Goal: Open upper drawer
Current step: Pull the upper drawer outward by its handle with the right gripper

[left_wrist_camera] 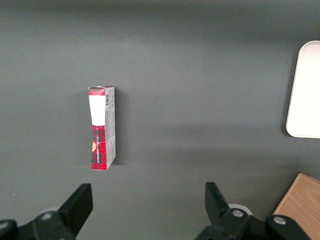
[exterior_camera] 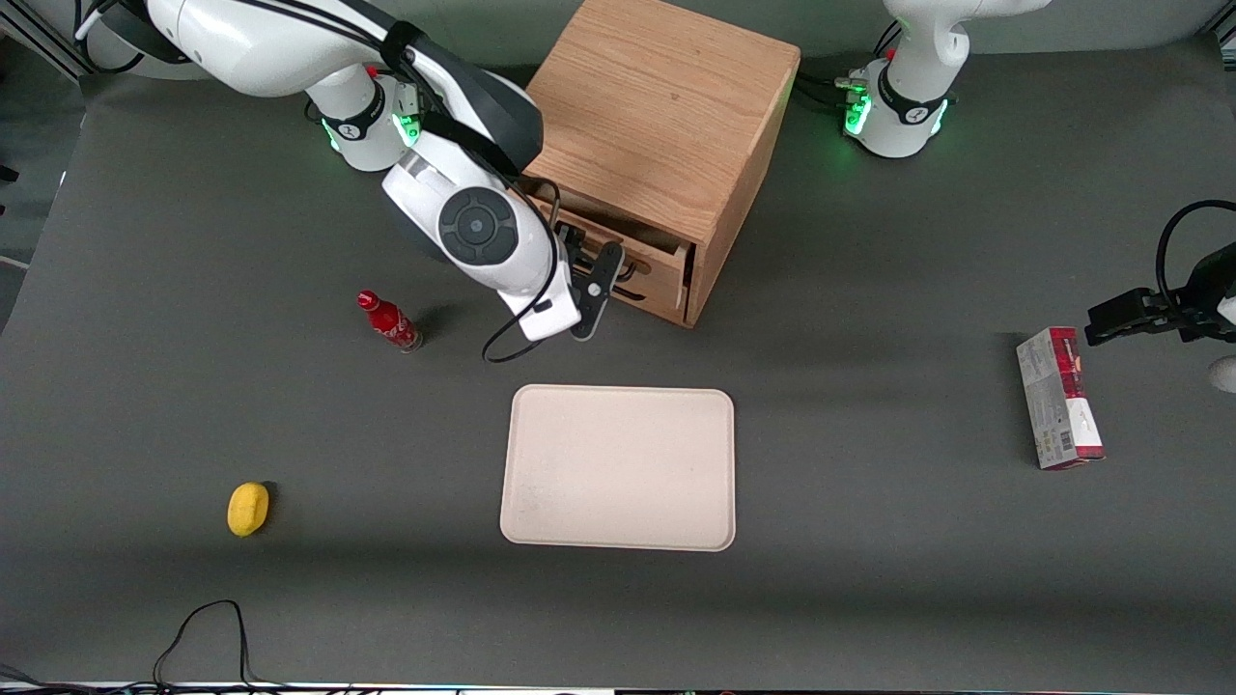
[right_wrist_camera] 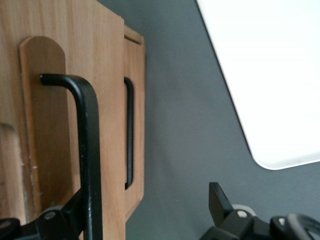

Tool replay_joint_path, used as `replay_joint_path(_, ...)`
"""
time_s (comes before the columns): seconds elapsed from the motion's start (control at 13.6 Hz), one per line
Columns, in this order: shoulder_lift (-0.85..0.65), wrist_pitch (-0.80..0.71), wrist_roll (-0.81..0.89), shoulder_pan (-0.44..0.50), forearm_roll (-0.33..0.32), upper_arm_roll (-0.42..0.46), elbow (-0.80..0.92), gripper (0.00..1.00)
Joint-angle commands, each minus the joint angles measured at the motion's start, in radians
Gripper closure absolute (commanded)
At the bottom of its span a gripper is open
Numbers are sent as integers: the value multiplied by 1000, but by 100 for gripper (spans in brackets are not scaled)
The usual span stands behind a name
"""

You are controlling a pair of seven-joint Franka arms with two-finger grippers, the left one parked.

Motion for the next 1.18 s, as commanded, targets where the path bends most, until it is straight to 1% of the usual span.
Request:
replay_joint_path(0.0,57,-9,-74,3,-25,-40,101,0)
replay_joint_path(0.22,62,-15,-137,3,-22,-108,144,0)
replay_joint_path(0.37,77,-15,-142,3,-27,-131,189,0)
replay_joint_path(0.66,109,-7,-144,3,-24,-209,299,0)
replay_joint_path(0.88,154,-3,-144,3,-25,-231,362,0)
replay_joint_path(1.11,148,-3,-137,3,-27,-243,397,0)
